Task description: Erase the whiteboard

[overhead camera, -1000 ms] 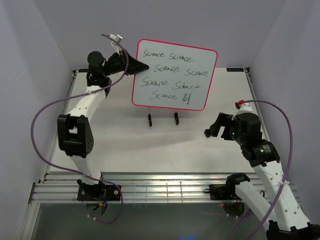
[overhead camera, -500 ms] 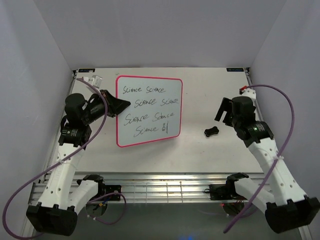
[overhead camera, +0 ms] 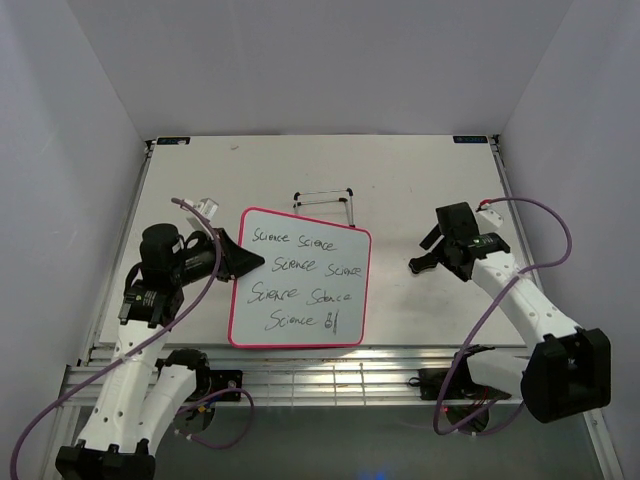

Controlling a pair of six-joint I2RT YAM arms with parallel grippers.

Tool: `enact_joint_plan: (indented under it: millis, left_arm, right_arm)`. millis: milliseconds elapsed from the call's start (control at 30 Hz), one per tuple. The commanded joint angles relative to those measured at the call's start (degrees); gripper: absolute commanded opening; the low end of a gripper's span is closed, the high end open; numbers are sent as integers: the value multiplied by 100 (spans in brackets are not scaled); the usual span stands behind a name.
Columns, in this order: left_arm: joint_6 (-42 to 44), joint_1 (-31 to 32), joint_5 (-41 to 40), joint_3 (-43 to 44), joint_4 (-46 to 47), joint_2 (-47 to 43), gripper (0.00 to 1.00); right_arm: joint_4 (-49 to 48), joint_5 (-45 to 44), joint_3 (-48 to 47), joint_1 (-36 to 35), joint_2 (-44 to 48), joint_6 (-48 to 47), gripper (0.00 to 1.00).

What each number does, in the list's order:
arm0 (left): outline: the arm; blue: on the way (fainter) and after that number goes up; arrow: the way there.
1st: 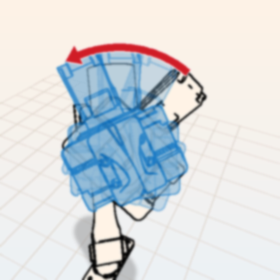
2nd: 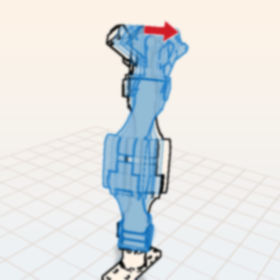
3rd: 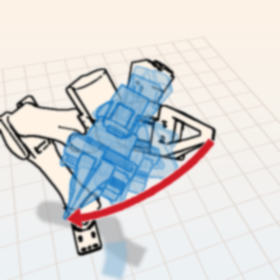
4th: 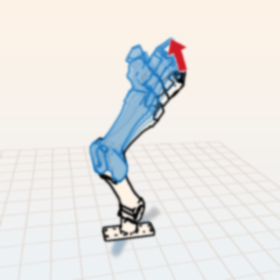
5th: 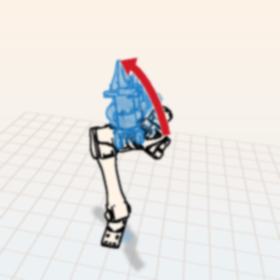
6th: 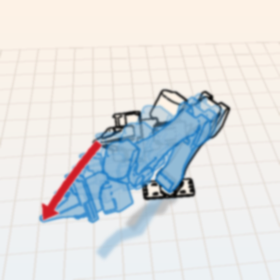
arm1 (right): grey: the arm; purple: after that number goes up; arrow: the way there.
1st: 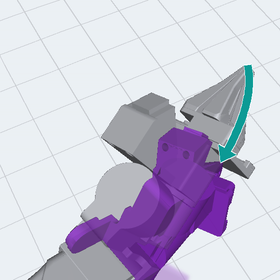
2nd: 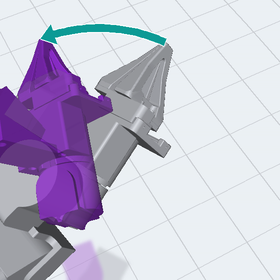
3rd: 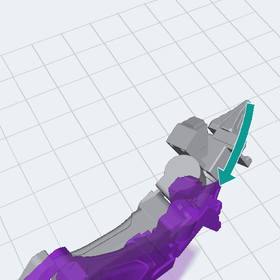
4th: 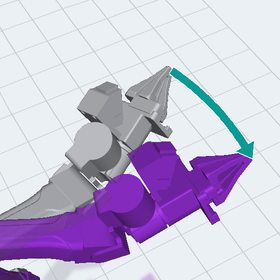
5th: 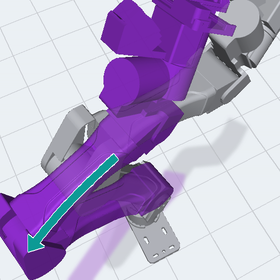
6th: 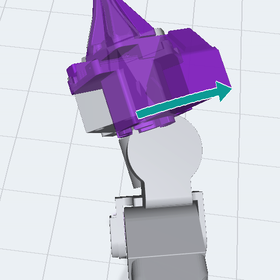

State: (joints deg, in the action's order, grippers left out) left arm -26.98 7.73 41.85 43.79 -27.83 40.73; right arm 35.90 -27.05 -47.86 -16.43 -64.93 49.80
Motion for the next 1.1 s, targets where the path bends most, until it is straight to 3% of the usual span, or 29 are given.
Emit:
enact_joint_plan:
  millis: [0,133,433,867,1067]
  left_arm:
    - [263,27,157,-265,191,-153,0]
    - [264,45,272,-406,322,-311,0]
    - [255,80,-264,-450,85,-390,0]
    - [220,80,-150,-503,243,-434,0]
    - [228,80,-150,-494,235,-470,0]
  right_arm:
    - [-22,-274,-39,8,-502,855,88]
    - [-643,-57,136,8,-811,1067,83]
    - [-768,77,-338,-1,-1838,1278,78]
    - [-928,218,-497,-71,-2498,1497,76]
    - [-901,94,-488,-89,-2586,1603,66]
